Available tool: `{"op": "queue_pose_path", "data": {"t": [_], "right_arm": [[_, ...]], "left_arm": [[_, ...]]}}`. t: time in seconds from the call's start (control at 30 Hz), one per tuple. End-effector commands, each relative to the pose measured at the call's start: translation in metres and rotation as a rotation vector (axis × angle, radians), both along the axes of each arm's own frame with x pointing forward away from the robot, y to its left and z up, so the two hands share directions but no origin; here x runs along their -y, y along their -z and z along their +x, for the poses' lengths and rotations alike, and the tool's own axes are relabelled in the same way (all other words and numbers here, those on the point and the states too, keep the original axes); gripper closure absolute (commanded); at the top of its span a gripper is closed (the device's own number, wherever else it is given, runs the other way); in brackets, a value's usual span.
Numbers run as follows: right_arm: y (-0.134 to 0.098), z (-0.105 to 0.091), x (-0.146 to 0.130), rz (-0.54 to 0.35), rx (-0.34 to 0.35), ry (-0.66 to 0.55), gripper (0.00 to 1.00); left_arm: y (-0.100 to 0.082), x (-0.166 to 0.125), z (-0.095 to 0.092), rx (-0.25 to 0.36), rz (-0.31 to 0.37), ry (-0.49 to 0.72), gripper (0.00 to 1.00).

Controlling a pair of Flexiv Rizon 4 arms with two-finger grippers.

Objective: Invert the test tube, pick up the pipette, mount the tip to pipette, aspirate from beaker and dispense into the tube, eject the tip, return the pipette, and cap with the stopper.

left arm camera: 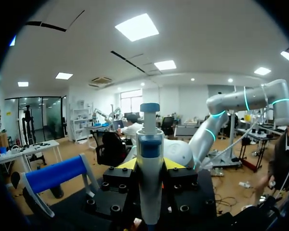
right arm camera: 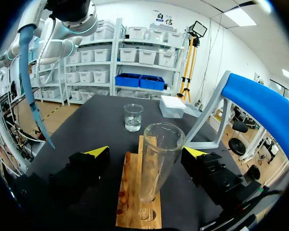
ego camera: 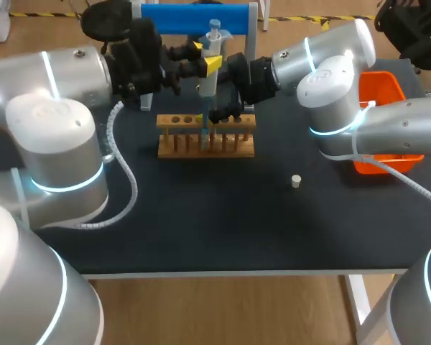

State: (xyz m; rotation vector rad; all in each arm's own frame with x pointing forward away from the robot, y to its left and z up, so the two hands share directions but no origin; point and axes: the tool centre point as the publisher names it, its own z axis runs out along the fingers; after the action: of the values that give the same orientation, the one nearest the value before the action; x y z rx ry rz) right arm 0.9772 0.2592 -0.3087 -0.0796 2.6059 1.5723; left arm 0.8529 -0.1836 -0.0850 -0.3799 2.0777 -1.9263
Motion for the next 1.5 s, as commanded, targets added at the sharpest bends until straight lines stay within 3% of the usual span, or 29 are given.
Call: {"op": "queue_pose_path", "data": {"t": [0.03, 0.4, 1.37, 1.5], "right_arm": [[0.000, 0.000, 0.000, 0.000, 0.000, 0.000, 0.00], [0.000, 0.000, 0.000, 0.000, 0.000, 0.000, 0.00], [0.000, 0.000, 0.000, 0.000, 0.000, 0.000, 0.00], [-0.003, 0.001, 0.011, 0.002, -0.003, 0.011, 0.00]], "left_arm": [[0.010, 0.005, 0.001, 0.018, -0.036, 0.007, 1.00], [0.018, 0.001, -0.002, 0.040, -0.048, 0.083, 1.00], [0.017, -0.007, -0.011, 0.067, -0.023, 0.102, 1.00], [0.017, -0.007, -0.011, 0.067, -0.023, 0.102, 1.00]]}}
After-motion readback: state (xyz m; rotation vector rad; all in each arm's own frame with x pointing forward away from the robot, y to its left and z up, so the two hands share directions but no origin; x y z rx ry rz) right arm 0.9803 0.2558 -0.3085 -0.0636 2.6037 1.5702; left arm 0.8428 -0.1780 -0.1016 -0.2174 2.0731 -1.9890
